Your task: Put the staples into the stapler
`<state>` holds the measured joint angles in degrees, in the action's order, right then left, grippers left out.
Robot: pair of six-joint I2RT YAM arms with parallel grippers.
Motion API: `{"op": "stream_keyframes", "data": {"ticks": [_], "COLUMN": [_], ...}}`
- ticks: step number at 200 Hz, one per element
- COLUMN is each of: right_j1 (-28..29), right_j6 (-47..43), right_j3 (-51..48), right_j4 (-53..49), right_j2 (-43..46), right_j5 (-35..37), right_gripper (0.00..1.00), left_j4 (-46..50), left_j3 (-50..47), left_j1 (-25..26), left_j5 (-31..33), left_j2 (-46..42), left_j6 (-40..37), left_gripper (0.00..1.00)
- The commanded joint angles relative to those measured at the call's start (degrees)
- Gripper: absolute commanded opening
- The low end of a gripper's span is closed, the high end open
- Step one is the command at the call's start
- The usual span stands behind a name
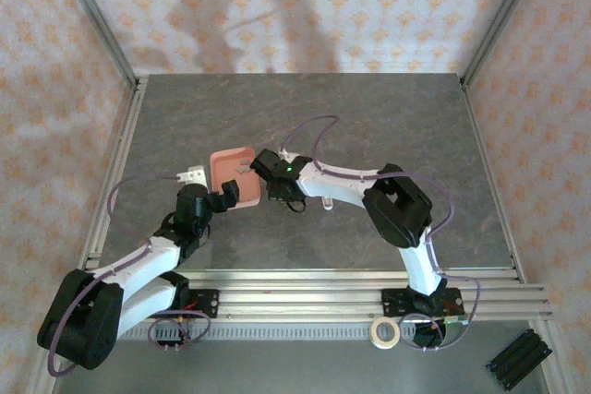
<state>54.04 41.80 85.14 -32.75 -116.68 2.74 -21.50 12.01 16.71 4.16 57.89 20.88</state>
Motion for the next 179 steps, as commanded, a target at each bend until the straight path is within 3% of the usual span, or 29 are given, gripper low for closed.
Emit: {"op": "stream_keyframes", "data": {"ticks": [1,179], "right_j1": [-0.3,-0.7], "right_j6": [0.4,-3.4], "right_j3": [1.2,0.0], "right_j4": [-2.6,-1.5], "right_j2": [-0.1,2.2], "right_j5": [1.0,2.7], "right_gripper": [0.17,0.17], "left_j4": [-1.5,-1.2], "left_j3": [-0.7,-0.2], "left_j1": [-0.6,-0.8], "left_j5": [2.0,1.5], "left_j2": [-0.1,0.4], "left_j6": [-1.0,-1.2], "left_gripper": [1.0,1.0]}}
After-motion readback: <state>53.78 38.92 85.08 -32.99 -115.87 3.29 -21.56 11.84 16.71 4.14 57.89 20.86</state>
